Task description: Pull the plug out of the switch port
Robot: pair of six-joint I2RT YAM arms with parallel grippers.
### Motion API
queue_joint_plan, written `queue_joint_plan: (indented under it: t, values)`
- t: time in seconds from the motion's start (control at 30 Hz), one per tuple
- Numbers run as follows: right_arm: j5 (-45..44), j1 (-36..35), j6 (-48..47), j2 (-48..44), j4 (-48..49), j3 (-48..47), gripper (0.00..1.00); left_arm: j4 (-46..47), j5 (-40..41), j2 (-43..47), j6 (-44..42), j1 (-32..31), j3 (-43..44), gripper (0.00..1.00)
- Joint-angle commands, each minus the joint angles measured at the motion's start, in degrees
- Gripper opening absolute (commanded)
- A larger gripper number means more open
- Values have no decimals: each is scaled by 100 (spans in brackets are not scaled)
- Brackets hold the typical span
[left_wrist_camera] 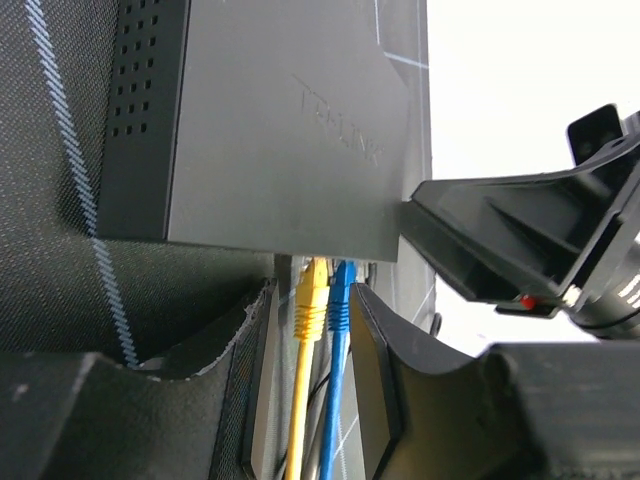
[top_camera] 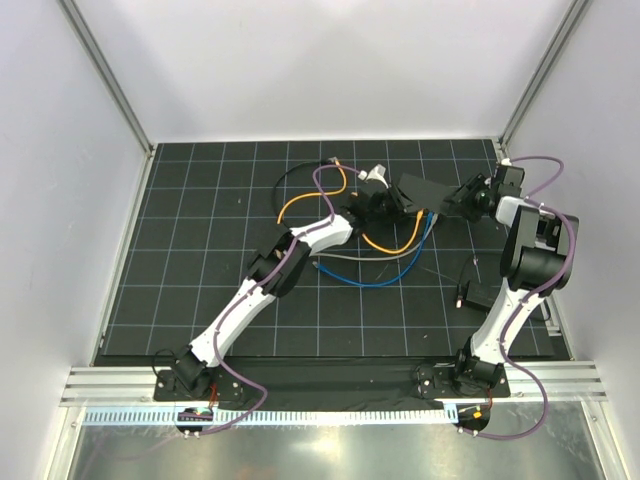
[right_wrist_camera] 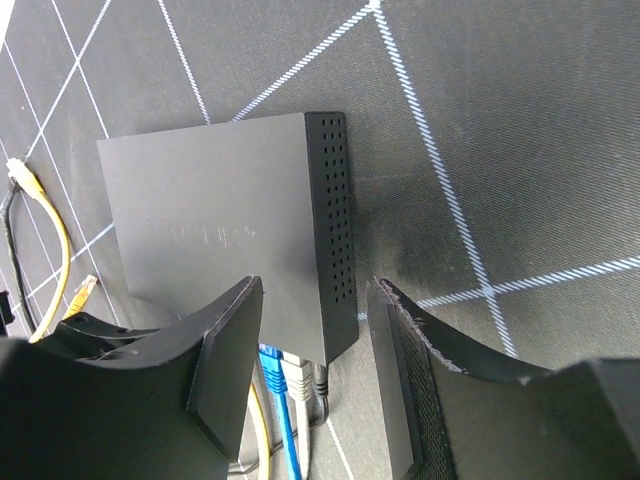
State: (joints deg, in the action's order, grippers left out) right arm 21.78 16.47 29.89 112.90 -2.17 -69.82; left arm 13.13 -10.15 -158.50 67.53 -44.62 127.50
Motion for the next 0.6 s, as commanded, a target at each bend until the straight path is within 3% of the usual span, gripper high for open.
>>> queue_joint_plan:
  t: [0.0,0.2,0.57]
  values:
    - [-86,-65,-36,30,-11,-251,53,164,189,-190,155,-73,292,39]
    - [-86,-109,-53,48,-11,-278,51,15,373,-252,261,-135,337,39]
    - [-25,-170,-80,74,-29,-286,47,6,488,-489,621,-152,451,31]
